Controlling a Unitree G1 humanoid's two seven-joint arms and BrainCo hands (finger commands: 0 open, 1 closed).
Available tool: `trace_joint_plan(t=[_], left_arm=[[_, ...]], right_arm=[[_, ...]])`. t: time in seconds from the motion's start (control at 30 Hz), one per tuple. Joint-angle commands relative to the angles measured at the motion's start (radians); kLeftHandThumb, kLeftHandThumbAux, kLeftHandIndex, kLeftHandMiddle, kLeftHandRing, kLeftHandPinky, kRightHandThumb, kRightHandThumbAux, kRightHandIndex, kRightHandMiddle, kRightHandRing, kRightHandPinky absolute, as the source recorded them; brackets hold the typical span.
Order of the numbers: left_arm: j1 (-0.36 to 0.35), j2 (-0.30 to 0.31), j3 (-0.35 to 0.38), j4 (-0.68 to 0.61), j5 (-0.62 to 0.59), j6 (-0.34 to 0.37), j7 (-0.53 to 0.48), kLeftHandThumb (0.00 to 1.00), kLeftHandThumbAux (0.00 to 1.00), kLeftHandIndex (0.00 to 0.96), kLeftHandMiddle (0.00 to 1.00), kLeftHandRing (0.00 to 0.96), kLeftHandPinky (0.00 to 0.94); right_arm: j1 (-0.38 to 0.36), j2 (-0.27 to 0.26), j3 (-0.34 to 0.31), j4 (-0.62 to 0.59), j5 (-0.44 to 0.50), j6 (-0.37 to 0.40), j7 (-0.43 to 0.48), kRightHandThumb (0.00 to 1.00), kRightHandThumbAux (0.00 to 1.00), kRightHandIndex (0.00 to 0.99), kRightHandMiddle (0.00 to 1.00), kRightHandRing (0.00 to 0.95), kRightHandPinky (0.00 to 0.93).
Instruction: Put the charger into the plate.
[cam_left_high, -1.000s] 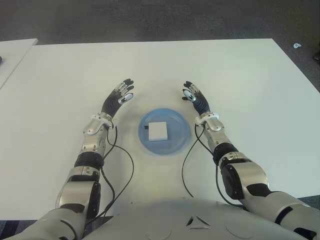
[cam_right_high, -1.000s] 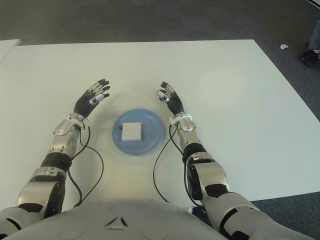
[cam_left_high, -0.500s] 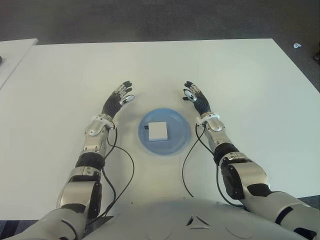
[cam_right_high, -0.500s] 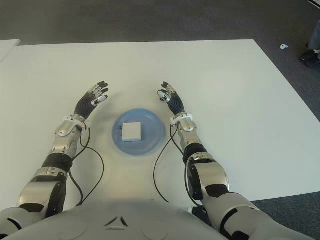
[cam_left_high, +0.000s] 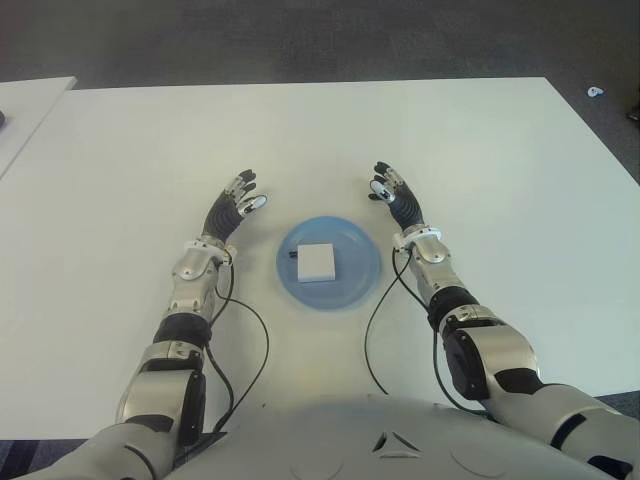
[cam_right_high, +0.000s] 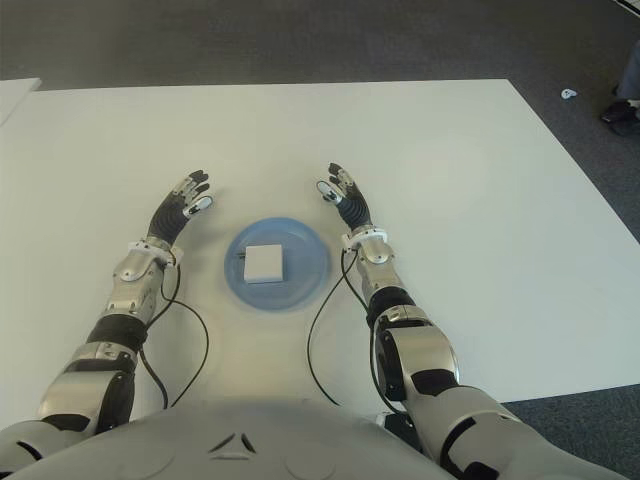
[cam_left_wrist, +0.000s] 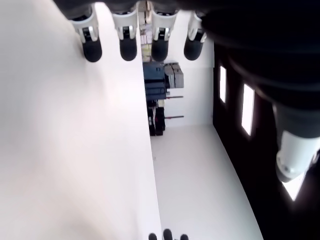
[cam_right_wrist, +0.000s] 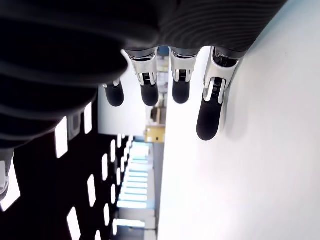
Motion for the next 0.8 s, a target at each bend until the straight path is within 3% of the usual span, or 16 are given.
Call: trace_joint_plan(t=[0.03, 0.27, 0.8], left_arm=[[-0.006, -0.051, -0.012, 0.099, 0.077, -0.058, 0.145, 0.000, 0.551, 0.000, 0.000, 0.000, 0.000], [-0.014, -0.084, -0.021, 0.164, 0.129, -0.147, 0.238, 0.007, 0.525, 0.000, 0.000, 0.000, 0.000], [0.000, -0.117, -0.002, 0.175, 0.060, -0.242, 0.125, 0.000, 0.539, 0.000, 0.000, 0.000, 0.000]], right_arm=[[0.083, -0.012, -0.007, 0.047, 0.001, 0.084, -0.011, 0.000, 0.427, 0.000, 0.031, 0.028, 0.054], [0.100, -0.017, -0.015, 0.033, 0.007, 0.079, 0.002, 0.000, 0.430, 0.000, 0.023, 0.020, 0.050], [0.141, -0.027, -0.016, -0.008, 0.010, 0.071, 0.022, 0.000, 0.429, 0.000, 0.031, 0.025, 0.052]])
